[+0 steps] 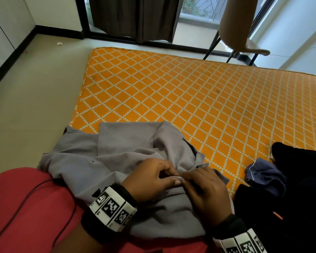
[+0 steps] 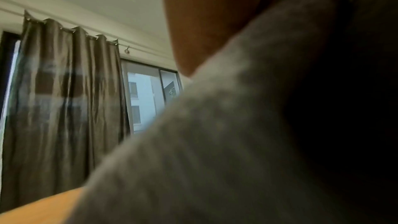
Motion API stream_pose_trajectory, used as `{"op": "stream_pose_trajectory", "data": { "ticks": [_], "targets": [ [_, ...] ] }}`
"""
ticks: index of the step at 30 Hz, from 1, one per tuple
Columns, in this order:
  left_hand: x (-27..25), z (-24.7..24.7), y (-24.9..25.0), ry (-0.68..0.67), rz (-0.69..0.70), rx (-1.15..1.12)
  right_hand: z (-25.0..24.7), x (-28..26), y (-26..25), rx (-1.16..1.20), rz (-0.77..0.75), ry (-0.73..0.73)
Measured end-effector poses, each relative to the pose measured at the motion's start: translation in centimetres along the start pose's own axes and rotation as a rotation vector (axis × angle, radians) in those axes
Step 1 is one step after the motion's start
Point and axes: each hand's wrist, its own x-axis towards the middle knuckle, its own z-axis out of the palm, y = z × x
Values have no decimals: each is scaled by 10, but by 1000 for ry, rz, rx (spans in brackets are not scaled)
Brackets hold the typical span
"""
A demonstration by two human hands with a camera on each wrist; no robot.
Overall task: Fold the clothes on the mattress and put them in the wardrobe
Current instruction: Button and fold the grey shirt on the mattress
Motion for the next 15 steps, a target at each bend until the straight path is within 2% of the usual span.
{"op": "stream_pose_trajectory", "data": {
  "ticks": [4, 7, 12, 15],
  "targets": [
    [2, -3, -8, -2, -70, -228, 2, 1, 8, 295, 114, -28],
    [3, -2, -9, -21, -93, -296, 1, 2, 13, 477, 170, -63],
    [3, 2, -10, 10, -86, -272, 5, 9, 15, 511, 174, -110],
    [5, 6, -9, 6, -109, -255, 8, 10, 13, 440, 159, -105]
  ]
}}
